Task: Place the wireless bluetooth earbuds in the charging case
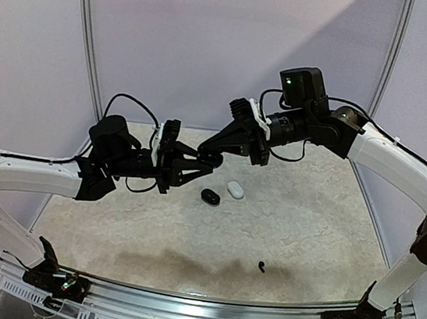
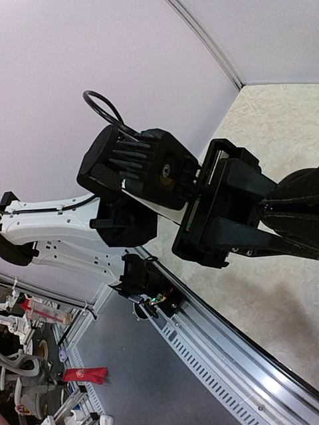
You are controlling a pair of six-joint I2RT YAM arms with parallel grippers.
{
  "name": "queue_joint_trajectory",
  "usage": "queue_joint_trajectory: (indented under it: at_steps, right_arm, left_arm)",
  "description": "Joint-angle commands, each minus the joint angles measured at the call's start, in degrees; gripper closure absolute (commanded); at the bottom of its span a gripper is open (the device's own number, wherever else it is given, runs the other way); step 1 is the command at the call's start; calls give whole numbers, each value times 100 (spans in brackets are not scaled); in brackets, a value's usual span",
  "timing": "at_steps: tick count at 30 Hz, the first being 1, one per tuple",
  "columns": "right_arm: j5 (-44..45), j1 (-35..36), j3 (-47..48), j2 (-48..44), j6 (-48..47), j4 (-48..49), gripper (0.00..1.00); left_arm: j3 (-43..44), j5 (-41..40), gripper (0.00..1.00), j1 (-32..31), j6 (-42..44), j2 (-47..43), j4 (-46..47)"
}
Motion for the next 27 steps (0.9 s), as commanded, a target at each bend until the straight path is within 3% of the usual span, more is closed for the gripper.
queue_joint_trajectory:
  at_steps: [1,6,14,27]
  right_arm:
    - [161,-41,-79,-64,77,-72,94]
    - [357,-35,-97,-18,103,-99,94]
    - [606,-56,-80,60,261,-80,94]
    - [960,-124,-279,-141,812,374,93]
  left_arm:
    - [162,-59,100,-89,-228,-109,76]
    - [308,-64,100,-89,-815,-148,5]
    - [617,-338,100,-42,-1499,-164,-862]
    - [527,-689,100,167,-1316,197,-784]
